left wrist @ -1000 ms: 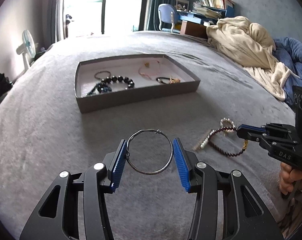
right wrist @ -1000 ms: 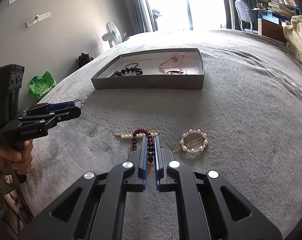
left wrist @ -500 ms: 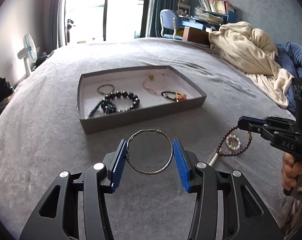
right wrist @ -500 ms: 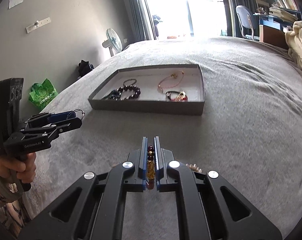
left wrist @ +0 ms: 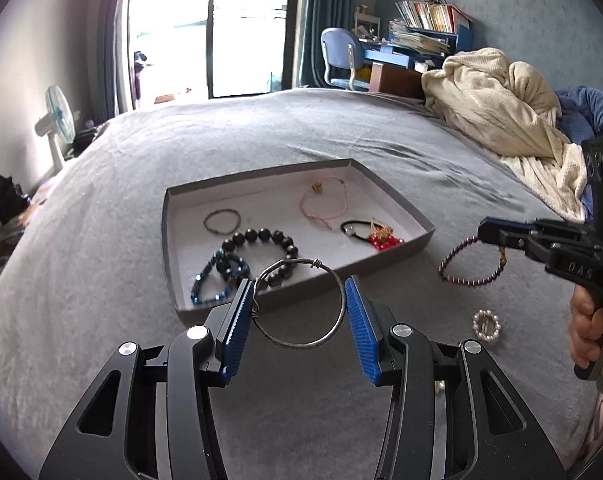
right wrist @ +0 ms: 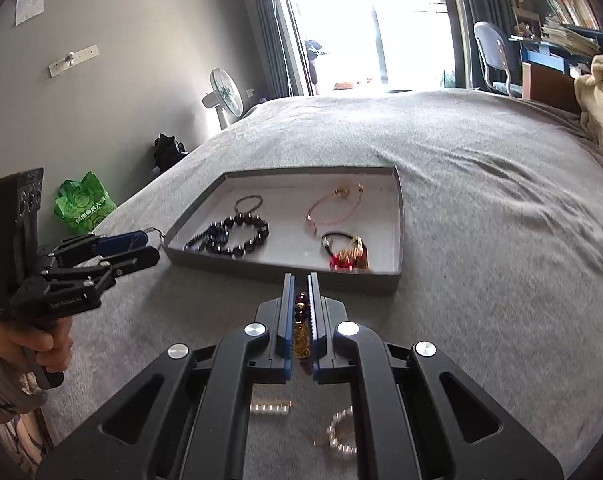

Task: Organize jewelry
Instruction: 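Carry both items into the tray and open both tools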

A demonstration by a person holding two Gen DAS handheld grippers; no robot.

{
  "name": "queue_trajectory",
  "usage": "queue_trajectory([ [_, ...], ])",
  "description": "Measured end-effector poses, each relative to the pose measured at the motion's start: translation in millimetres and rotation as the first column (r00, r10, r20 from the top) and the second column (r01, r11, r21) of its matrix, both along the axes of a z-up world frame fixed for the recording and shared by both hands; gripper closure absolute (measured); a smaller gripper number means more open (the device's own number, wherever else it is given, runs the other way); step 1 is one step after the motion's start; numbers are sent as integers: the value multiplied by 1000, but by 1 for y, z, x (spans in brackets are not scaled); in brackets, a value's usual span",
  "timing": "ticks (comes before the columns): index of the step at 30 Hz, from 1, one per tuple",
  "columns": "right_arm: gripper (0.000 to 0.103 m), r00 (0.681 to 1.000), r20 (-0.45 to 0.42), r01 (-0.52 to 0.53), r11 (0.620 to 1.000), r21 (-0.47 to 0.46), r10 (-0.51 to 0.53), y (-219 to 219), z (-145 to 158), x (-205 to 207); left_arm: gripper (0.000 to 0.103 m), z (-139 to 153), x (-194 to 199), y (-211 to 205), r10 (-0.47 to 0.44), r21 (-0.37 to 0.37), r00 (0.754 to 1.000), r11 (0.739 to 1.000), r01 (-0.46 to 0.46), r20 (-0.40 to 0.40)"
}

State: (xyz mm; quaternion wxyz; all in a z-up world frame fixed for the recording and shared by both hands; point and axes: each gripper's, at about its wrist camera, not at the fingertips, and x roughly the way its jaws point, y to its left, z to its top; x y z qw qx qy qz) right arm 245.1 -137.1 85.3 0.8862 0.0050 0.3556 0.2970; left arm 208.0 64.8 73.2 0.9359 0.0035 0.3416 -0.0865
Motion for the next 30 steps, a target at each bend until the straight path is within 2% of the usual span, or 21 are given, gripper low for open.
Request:
queue_trajectory([
  [6,97,1000,13,-14,1000,9,14,17,13,28,55,-4,30,-1,2,4,1000,1000,-2,-14],
  [11,97,1000,11,-23,1000,-6,23,36,12,48,55,-8,56,-5,8,0,1000,1000,-8,-29],
  [17,97,999,-10,-49,999,-19,48,62,1,65,55,-19,83,-6,27,-9,998,1000,-27,-58],
  [24,97,996,-71,-58,998,16,59,81,-19,82,55,-40,98,1,46,-6,995,999,-47,-93],
  [30,97,990,-139,-16,1000,5,17,82,-41,100,55,-53,105,-1,40,23,994,999,-38,-101],
])
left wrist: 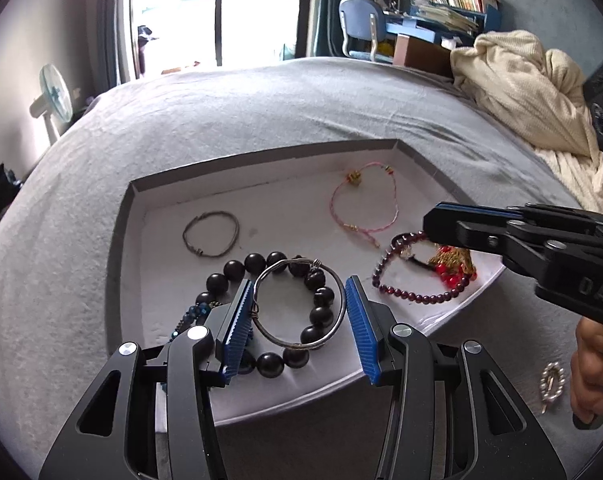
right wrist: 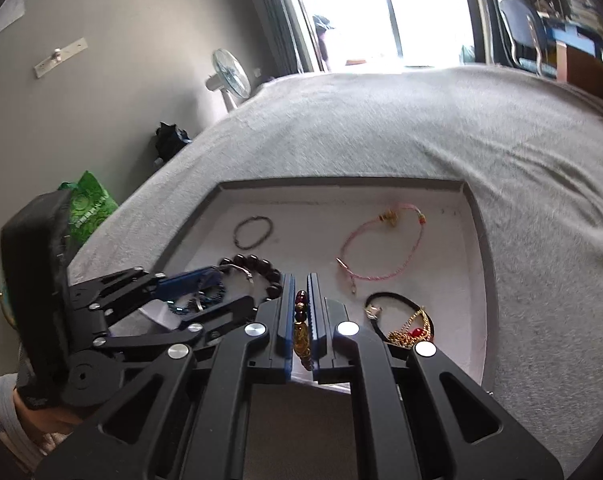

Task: Organize jewelry
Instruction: 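Carry both items into the tray and open both tools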

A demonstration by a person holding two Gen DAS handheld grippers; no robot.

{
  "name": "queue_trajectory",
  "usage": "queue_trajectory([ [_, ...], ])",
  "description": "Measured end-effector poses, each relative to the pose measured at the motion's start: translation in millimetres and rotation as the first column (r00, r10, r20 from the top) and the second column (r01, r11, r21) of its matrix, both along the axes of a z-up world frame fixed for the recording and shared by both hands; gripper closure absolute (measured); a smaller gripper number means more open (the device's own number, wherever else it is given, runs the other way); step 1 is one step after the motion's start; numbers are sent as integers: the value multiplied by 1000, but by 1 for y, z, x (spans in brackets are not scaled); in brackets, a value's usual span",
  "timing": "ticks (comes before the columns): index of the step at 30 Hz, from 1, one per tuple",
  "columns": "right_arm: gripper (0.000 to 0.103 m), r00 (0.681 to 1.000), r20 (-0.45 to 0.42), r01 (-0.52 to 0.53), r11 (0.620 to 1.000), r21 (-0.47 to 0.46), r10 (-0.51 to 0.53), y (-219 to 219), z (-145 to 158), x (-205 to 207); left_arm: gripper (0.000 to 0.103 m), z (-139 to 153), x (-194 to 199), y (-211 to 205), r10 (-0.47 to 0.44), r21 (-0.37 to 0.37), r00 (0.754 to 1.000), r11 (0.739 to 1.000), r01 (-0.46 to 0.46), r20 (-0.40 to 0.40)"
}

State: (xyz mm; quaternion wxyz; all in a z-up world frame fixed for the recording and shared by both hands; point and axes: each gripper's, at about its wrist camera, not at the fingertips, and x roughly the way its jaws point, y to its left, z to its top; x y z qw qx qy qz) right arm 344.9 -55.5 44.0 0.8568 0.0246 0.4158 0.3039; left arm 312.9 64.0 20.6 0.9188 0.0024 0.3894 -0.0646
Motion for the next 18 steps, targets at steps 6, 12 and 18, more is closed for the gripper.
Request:
queue_trajectory([
  [6,97,999,-31,43,999,-27,-44,-7,-13,11,55,-10,7,-3,-2,5,1000,1000,2,-11],
  [12,97,996,-54,72,996,-48,-75,-11,-24,17,55,-15,10,-2,12,7,1000,1000,-12,-14],
  [18,96,996,-44,69,995,-73,-72,-11,-24,17,48,-17,9,2,38,10,999,999,-38,-6],
])
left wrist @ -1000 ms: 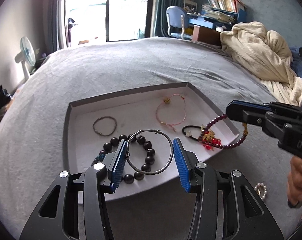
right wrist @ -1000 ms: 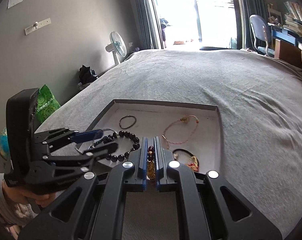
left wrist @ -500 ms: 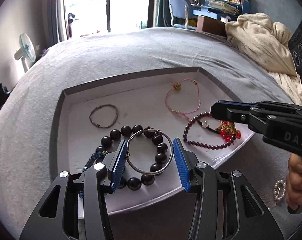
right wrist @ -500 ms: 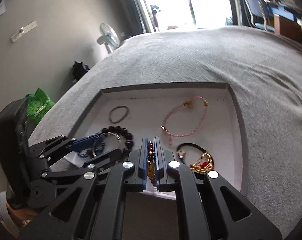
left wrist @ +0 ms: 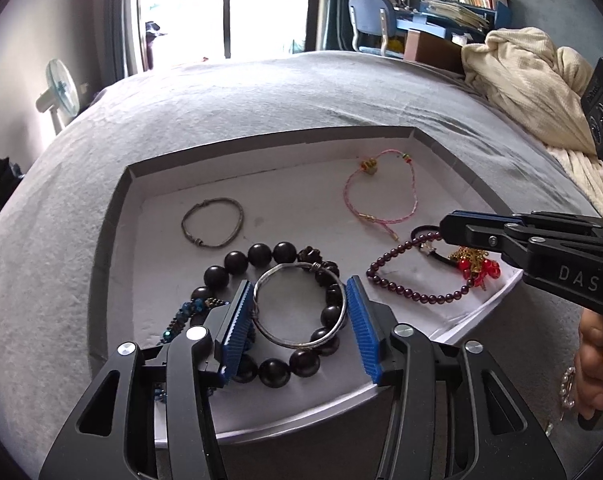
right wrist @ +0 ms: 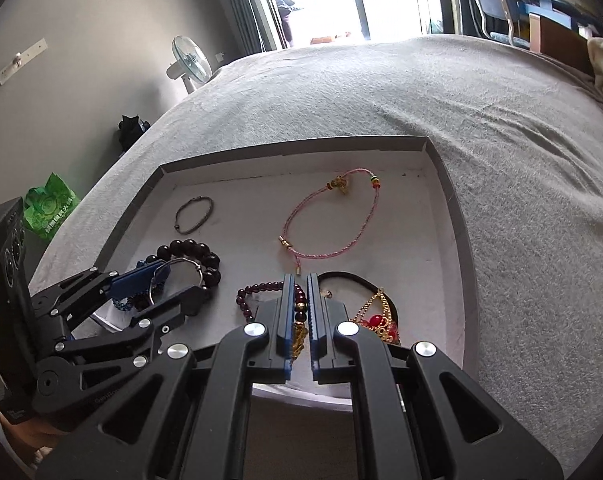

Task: Organize jewelry
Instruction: 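Carry both items into the tray and open both tools, then move both open tools back toward the pearl hair pin and pearl circle clip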

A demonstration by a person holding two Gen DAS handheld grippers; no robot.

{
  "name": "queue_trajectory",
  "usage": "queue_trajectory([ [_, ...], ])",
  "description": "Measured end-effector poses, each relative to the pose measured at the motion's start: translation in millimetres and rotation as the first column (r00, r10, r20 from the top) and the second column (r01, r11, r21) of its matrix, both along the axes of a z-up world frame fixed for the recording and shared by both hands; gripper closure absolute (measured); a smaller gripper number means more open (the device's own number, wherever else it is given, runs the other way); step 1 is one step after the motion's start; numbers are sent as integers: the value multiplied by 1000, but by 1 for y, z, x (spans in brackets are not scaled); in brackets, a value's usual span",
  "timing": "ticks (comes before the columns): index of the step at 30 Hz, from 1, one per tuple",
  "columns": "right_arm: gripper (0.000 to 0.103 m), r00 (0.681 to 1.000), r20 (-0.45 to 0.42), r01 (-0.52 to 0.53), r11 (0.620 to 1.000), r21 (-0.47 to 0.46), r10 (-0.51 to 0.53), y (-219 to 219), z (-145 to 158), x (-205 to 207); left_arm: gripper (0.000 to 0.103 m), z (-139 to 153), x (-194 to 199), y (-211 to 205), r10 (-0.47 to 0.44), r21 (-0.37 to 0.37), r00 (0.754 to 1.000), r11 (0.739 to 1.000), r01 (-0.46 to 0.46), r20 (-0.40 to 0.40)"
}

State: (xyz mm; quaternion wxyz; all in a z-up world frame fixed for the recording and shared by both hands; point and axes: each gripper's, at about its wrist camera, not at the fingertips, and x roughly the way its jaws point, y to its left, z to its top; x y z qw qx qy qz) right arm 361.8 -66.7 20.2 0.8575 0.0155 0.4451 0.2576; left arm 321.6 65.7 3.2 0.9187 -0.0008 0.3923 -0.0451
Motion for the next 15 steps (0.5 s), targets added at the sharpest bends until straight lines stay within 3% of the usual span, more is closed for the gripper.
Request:
queue_trajectory([
  [2,92,1000,6,8,1000,0,-8,-3,2,-1,42,2,-3,0,-7,-1,1000,1000,7,13],
  [5,78,1000,20,18,1000,10,-18,-10,6,-3,32,4,-9,-3,-11,20,999,1000,10,42],
  [11,74,996,54,68,997,40,-70,-34,14,-19,31,10,-26,-14,-34,82,991,996,23,130],
  [15,60,990,100,96,995,27,-99,-57,16,-46,30,12,-34,-6,-14,34,991,999,9,135],
])
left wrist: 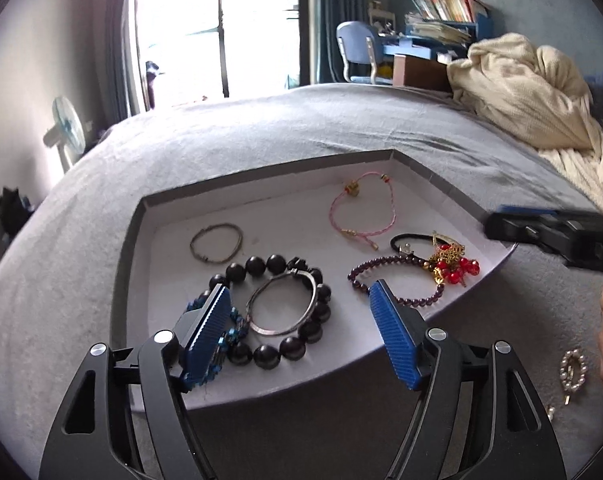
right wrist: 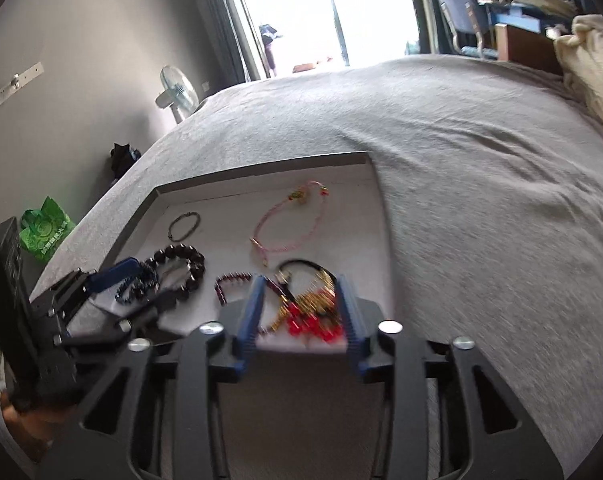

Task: Organize jewelry
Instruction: 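Move both open tools back toward the pearl hair pin and pearl circle clip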

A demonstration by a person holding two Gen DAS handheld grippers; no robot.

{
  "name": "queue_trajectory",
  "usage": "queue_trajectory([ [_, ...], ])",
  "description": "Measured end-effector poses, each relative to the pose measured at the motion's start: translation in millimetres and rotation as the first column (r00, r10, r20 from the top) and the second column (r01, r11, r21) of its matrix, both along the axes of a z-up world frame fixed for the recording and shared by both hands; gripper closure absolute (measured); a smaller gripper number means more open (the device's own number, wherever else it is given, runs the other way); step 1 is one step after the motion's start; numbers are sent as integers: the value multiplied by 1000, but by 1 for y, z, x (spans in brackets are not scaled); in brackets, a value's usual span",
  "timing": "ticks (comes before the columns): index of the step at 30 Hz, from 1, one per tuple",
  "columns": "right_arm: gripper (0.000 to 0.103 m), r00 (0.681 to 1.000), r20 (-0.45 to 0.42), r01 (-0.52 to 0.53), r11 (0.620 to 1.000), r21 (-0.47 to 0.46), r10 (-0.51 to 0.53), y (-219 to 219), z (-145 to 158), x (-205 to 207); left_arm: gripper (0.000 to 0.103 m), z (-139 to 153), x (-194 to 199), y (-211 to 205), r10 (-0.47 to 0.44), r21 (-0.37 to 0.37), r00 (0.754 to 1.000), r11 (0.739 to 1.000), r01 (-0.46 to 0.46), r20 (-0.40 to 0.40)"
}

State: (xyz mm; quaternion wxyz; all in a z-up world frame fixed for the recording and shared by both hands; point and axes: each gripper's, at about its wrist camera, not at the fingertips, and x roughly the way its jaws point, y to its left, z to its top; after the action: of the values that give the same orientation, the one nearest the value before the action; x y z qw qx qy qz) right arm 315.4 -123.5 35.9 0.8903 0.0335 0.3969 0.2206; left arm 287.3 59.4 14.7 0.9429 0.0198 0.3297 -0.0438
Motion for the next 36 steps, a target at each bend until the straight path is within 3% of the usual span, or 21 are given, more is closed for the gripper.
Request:
queue_trajectory([
  [5,59,999,-4,39,999,-36,-39,-30,-10,-29,28,2,-11,10,36,-47,999,998,-36,0],
  [12,55,994,-55,90,996,-17,-91,-64,-27,-59,26,2,-31,5,46,-25,999,999,-46,-5],
  [20,49,994,-67,81,997,3,-81,-70,-30,-90,23,5,-52,-3,35,10,999,999,-35,9],
  [24,45,995,-69,74,997,0,-74,-68,-30,-102,23,3,-59,-10,-28,-22,998,999,27,-59],
  [34,43,996,-75,55,998,-32,-57,-63,-33,-121,23,6,-93,-43,-102,18,991,994,105,-91],
  [36,43,996,-73,53,998,-38,-56,-62,-34,-124,32,6,-100,-56,-150,21,984,988,153,-101],
])
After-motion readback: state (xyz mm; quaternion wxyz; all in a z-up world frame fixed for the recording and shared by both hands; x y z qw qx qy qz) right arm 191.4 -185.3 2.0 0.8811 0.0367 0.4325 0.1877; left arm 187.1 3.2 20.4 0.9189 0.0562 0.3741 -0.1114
